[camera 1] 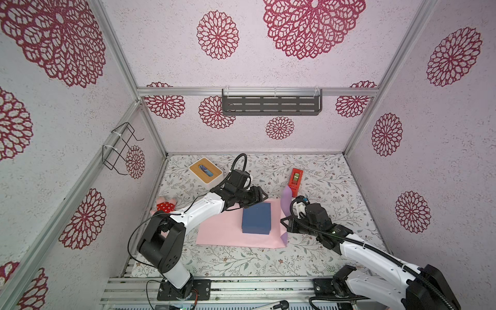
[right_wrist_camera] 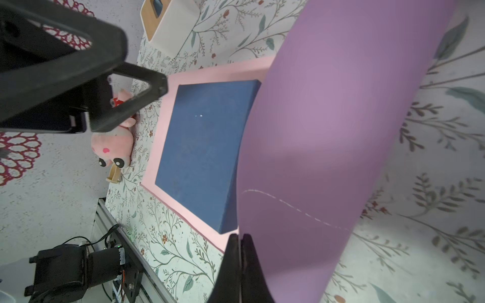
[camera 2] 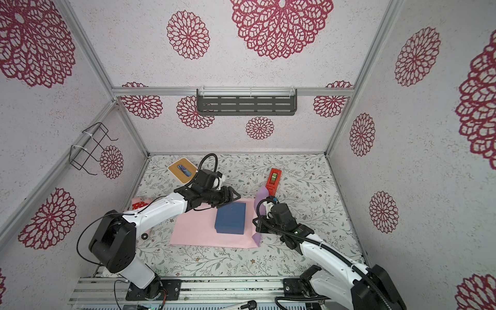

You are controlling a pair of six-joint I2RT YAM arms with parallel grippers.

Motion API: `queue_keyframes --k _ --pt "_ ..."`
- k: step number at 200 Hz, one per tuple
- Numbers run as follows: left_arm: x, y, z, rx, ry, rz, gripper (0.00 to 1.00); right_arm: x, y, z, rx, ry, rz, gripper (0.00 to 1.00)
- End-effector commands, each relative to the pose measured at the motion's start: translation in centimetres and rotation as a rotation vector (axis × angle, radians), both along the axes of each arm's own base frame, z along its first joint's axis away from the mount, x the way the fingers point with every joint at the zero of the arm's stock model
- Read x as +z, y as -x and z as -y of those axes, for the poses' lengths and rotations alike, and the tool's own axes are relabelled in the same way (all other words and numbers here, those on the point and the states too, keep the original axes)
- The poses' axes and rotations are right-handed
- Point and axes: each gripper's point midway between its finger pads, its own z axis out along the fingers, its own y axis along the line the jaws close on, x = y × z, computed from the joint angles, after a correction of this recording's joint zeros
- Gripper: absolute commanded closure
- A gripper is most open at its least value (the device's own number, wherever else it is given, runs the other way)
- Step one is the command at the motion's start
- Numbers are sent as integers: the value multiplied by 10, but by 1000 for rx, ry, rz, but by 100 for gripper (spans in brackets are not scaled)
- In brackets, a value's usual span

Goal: Wrap a gift box in wrapping paper
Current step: First fold the wrapping paper around the gift box.

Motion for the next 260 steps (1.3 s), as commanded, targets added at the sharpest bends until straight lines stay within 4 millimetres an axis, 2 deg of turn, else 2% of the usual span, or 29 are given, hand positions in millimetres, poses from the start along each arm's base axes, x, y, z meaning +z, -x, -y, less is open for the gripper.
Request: queue_keyframes --k 1,30,100,157,180,183,195,260 --pt "14 -1 27 -50 82 -20 35 31 -15 -17 -15 -76 82 98" --pt "4 1 39 -78 66 -54 35 29 -14 -25 -3 -76 79 98" --pt "-15 4 56 -172 1 -114 46 26 -8 -42 33 -102 70 98" --pt "-31 -2 48 -189 -139 -91 66 25 -3 -48 59 -99 68 99" --pt "-28 -3 47 -196 -148 -82 77 24 -2 -49 63 -99 65 99" --pt "-43 -2 48 -198 -164 -108 78 23 -2 -49 62 -97 65 99" --pt "-45 -3 49 -198 -162 -113 81 23 -1 -50 65 -98 66 99" --pt "-47 -1 52 -211 -150 -124 86 20 0 -51 66 -93 61 99"
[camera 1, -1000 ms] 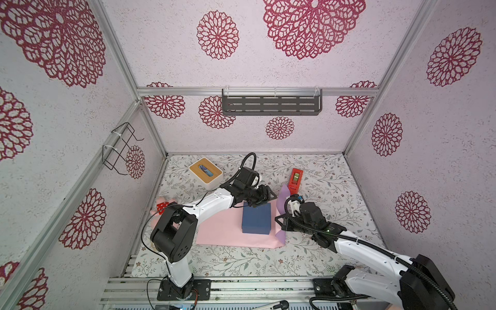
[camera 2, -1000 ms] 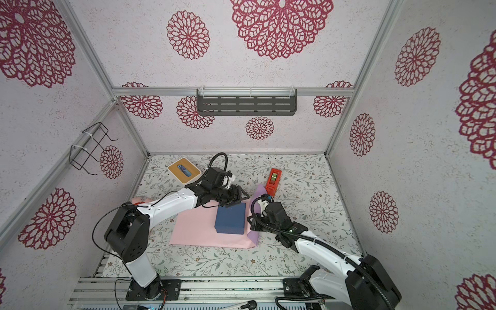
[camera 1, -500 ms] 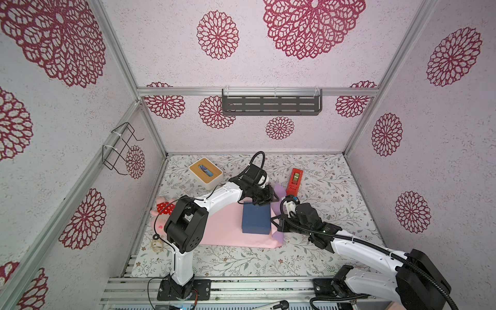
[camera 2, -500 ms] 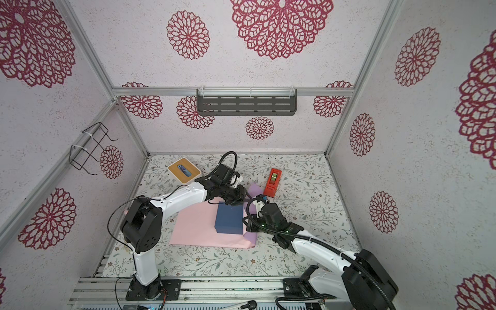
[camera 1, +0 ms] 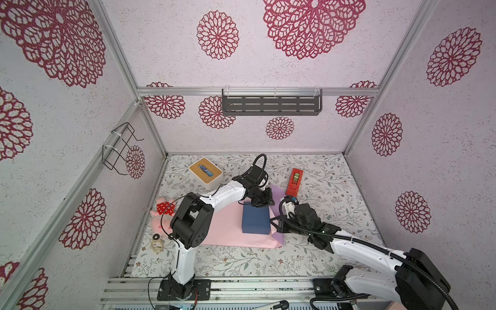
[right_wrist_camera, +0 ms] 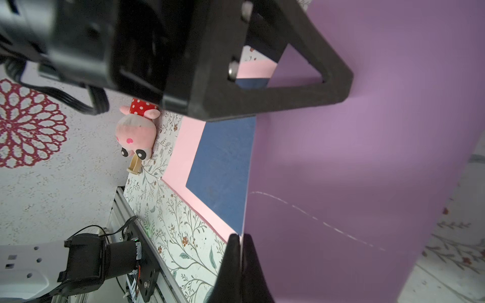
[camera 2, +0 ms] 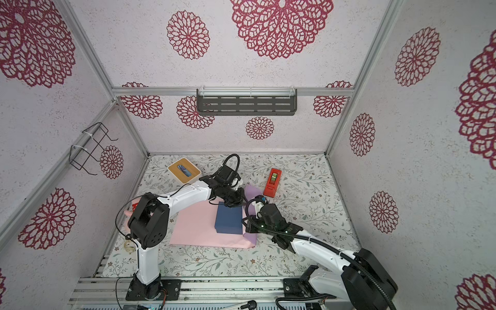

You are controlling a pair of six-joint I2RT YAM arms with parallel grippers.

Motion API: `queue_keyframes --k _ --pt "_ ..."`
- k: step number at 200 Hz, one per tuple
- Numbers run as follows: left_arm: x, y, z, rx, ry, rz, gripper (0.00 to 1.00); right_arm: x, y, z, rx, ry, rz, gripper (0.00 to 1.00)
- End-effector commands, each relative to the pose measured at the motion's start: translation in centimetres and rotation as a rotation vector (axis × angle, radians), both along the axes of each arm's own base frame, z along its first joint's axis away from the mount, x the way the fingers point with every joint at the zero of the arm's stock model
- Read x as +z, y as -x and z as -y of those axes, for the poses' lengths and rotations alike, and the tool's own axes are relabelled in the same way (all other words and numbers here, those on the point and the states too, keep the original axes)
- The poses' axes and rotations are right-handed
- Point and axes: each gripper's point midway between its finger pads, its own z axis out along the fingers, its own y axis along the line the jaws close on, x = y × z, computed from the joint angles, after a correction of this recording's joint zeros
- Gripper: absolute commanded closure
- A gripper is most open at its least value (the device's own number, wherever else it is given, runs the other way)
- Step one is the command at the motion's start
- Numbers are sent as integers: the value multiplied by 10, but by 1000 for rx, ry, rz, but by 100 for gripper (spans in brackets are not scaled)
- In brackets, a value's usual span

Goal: Wrap a gift box in wrapping paper
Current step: First fold the wrapping paper around the gift box.

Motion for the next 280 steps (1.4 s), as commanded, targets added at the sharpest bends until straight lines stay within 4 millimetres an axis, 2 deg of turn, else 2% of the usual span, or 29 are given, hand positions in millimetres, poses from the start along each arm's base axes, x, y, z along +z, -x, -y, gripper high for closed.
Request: queue_keyframes --k 1,27,39,50,52,54,75,109,144,165,206,241,280 --pt "4 2 5 -22 8 14 86 14 -6 -7 -11 -40 29 99" --pt "10 2 6 -14 31 24 96 12 -5 -6 -11 -29 28 96" --pt "13 2 5 -10 40 28 99 13 -5 -4 -12 -17 30 86" --pt "11 2 4 -10 39 25 100 16 -4 -1 -10 -6 42 72" --pt "24 2 4 -10 57 47 100 16 -3 0 -11 -3 44 69" --pt "28 3 3 -10 62 52 100 17 -3 1 -11 0 46 67" --pt "38 3 -1 -6 86 75 100 28 2 7 21 32 77 48" --pt "55 7 -9 6 148 106 100 48 2 28 37 39 113 35" --pt "52 12 -27 21 154 128 100 67 -10 41 13 -46 122 21" --pt "51 13 -40 41 157 140 100 62 -21 47 -33 -22 104 15" --pt "43 14 -57 68 145 137 100 30 -43 51 -120 76 12 8" --pt "35 16 -72 82 135 126 100 13 -57 53 -169 135 -26 6" --pt "36 14 -85 96 135 139 100 1 -65 44 -159 126 -52 6"
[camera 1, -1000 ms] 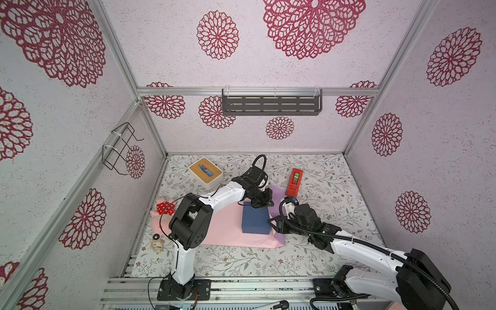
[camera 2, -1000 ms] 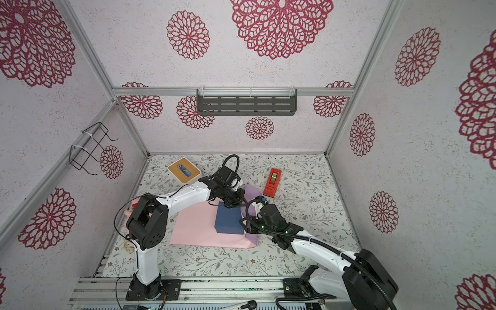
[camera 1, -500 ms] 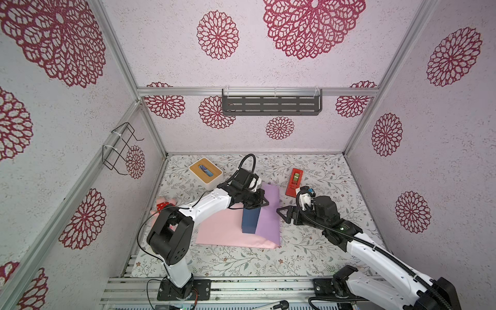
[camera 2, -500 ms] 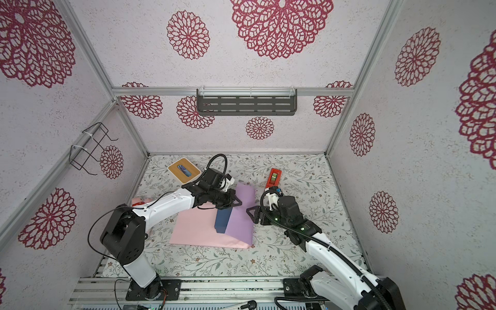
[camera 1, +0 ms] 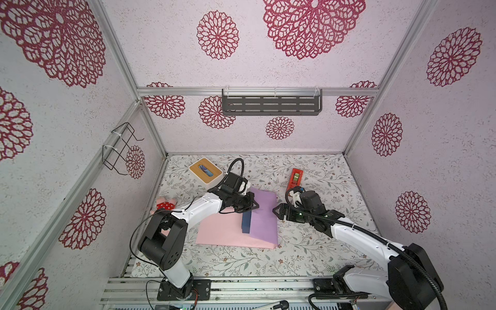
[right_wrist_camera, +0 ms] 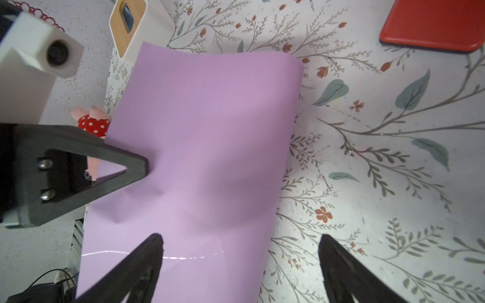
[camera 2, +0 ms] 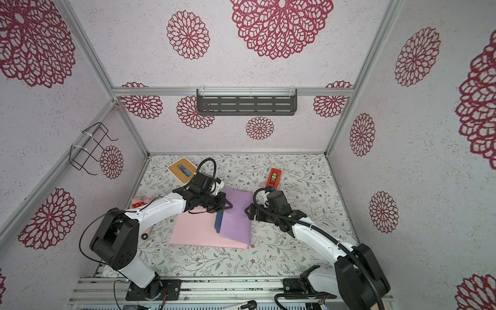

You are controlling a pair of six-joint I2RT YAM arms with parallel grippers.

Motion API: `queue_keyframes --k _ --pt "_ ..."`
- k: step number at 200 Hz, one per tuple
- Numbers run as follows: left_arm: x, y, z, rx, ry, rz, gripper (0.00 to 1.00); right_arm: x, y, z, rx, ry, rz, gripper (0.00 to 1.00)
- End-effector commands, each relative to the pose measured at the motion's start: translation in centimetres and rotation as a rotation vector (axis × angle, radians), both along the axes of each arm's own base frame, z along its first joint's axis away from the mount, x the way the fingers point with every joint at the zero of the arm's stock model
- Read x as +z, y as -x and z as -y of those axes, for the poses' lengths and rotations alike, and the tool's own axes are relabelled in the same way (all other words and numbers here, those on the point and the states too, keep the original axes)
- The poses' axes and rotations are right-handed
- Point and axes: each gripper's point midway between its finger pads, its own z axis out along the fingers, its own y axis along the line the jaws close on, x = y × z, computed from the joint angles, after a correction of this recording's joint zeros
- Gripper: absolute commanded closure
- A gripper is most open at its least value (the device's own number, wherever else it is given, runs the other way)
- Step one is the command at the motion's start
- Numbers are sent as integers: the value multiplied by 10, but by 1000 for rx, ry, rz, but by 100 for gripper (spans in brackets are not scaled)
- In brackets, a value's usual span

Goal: Wrap a gift box in wrapping paper
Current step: First fold the wrapping paper around the gift box.

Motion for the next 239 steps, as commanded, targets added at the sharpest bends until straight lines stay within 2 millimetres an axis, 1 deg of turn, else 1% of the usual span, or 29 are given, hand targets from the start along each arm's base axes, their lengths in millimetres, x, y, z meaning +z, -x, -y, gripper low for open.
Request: queue_keyframes --k 1,29,66,97,144,198,239 --pt "16 -5 -6 -5 28 62 100 11 -13 -6 -25 -27 29 6" --pt "14 -4 -12 -9 26 57 100 4 -15 -11 -11 -20 7 6" --pt "9 -5 -19 -2 23 49 100 -1 -16 -21 9 -24 -9 6" --pt "9 -5 -25 7 23 50 100 -1 -17 -27 24 -29 -11 6" --pt "8 -7 -29 14 31 52 100 -3 -17 -35 47 -32 -23 6" --pt "11 -9 -34 33 46 54 100 -1 -17 -40 67 -38 -26 6" --pt "11 -12 -39 46 47 53 100 -5 -15 -44 80 -36 -39 6"
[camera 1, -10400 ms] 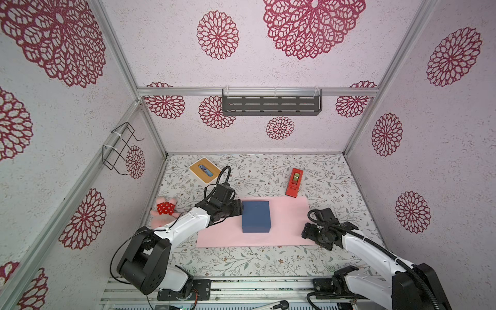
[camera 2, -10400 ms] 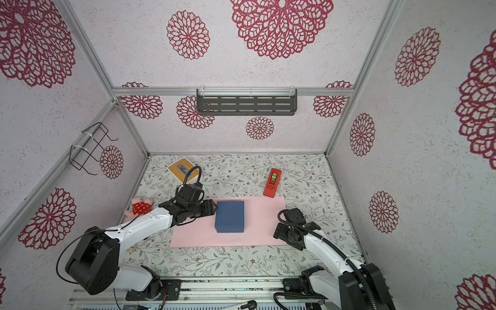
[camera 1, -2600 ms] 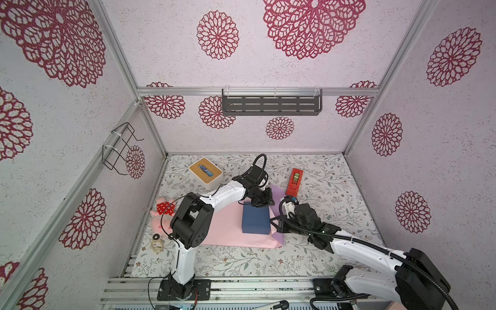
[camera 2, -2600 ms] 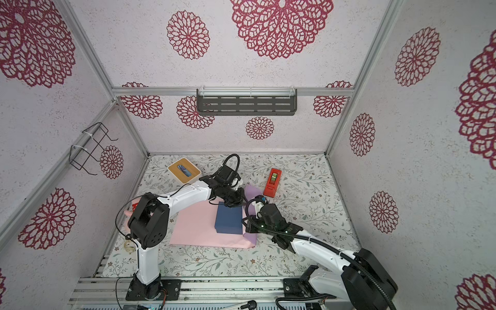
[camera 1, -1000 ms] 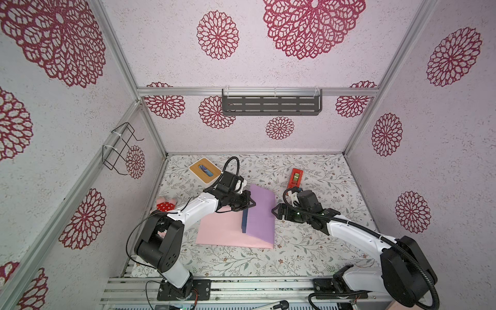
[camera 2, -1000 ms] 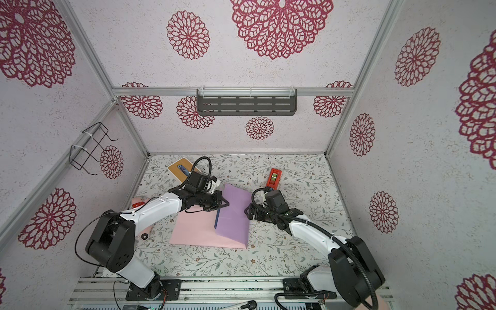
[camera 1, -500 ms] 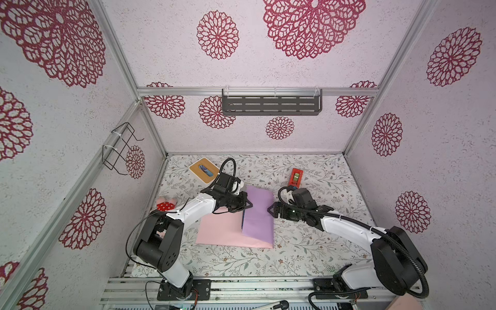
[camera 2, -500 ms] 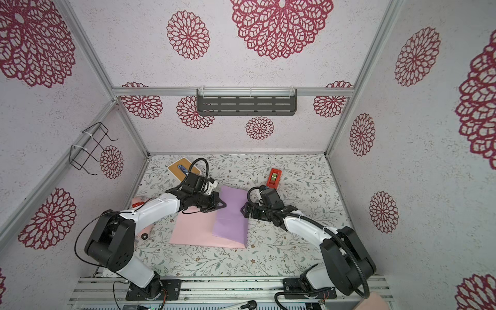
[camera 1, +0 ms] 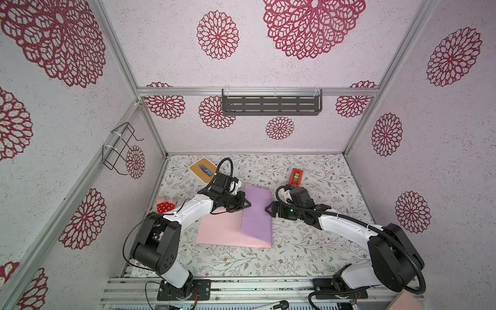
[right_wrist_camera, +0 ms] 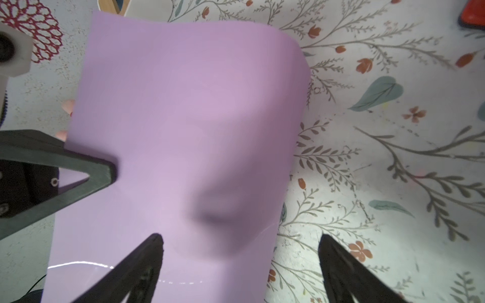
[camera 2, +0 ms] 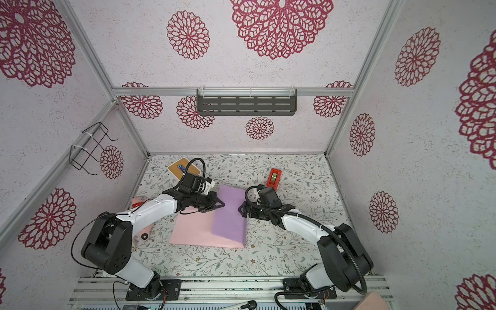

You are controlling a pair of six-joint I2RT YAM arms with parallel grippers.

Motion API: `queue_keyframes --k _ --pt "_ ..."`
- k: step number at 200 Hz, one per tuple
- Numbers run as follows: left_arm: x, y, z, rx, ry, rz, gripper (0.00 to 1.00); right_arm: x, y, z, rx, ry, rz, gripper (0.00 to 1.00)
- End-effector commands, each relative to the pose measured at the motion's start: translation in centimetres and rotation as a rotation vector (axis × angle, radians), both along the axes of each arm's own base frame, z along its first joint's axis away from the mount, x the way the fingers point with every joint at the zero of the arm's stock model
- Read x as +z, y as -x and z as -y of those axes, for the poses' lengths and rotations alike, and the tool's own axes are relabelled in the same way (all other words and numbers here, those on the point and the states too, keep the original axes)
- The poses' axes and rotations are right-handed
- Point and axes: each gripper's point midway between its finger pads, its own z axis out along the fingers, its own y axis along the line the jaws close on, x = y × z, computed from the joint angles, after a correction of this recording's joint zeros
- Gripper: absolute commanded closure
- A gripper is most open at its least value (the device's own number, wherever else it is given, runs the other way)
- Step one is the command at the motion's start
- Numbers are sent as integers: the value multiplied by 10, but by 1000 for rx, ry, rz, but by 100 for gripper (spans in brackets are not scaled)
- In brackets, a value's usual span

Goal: Wrap a gift box in wrapping paper
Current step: First fold the wrapping paper around the gift box.

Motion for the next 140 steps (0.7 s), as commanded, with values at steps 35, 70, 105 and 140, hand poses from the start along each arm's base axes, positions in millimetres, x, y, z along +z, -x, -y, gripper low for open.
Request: queue_keyframes --k 35,70,105,140 --pt "7 -5 -7 12 16 32 100 8 -1 -11 22 -19 1 6" --pt "2 -4 -9 15 6 21 100 4 0 -13 29 -14 -7 5" --pt "-4 -3 -10 18 1 10 100 3 -1 -18 40 -16 -11 4" --pt "-9 -2 -13 26 -11 2 100 -2 -1 -20 46 -8 -21 4"
